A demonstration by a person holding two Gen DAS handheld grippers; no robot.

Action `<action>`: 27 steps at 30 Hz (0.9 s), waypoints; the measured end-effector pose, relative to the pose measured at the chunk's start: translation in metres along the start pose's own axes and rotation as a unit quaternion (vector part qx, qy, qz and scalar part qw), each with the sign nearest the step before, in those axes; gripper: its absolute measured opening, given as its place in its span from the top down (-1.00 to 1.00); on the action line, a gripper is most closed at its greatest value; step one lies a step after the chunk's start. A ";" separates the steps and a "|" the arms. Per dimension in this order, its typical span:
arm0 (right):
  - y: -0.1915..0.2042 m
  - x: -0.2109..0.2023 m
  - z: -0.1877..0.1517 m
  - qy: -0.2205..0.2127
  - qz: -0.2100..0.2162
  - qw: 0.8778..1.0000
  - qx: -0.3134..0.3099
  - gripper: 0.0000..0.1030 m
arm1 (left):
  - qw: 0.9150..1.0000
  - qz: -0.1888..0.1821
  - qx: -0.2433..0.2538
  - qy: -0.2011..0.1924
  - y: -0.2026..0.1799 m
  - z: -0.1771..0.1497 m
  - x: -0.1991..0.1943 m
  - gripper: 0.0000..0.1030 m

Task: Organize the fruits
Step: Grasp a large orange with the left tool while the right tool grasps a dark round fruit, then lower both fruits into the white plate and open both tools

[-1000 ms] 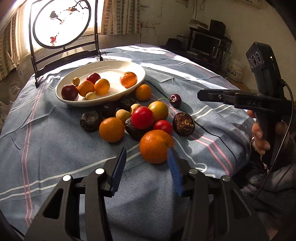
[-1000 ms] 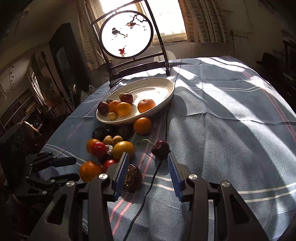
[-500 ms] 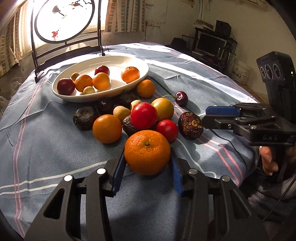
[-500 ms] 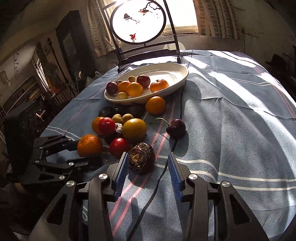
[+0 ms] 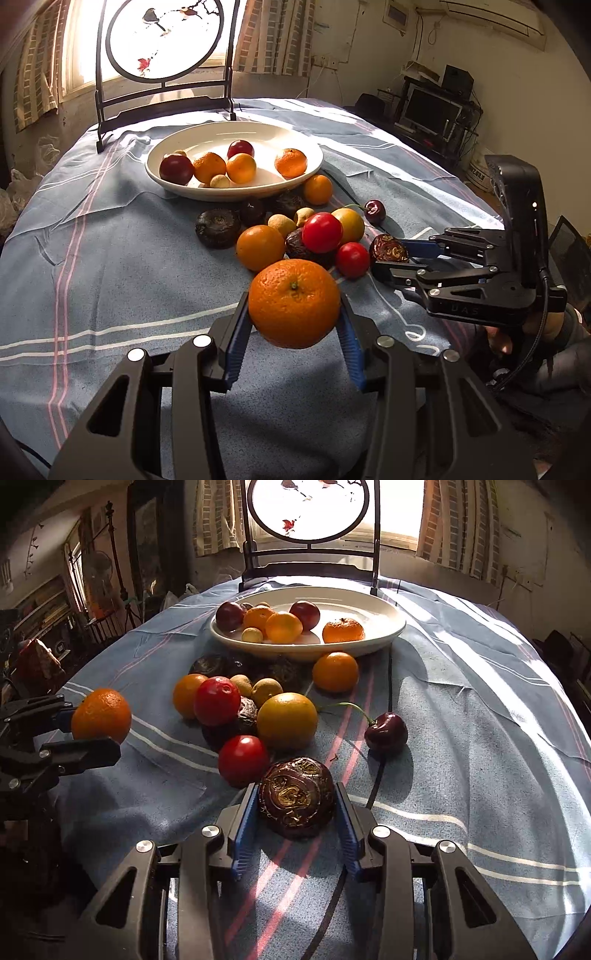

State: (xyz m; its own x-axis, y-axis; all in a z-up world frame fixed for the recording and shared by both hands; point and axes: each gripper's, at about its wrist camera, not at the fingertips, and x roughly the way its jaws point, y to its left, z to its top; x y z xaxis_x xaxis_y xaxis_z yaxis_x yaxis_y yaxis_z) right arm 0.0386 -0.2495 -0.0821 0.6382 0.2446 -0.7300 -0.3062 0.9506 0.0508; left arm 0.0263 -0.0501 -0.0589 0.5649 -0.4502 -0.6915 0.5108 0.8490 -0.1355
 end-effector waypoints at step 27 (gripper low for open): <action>-0.066 0.087 0.174 -0.033 0.017 0.996 0.081 0.20 | 0.995 0.061 -0.073 0.020 0.095 0.162 0.128 0.13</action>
State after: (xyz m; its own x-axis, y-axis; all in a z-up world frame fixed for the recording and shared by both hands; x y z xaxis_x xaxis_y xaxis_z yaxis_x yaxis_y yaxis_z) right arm 0.2373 -0.2575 -0.0301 0.6754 0.2847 -0.6802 -0.2147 0.9584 0.1879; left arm 0.2520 -0.0714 -0.0453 0.5890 -0.3322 -0.7367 0.3389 0.9291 -0.1480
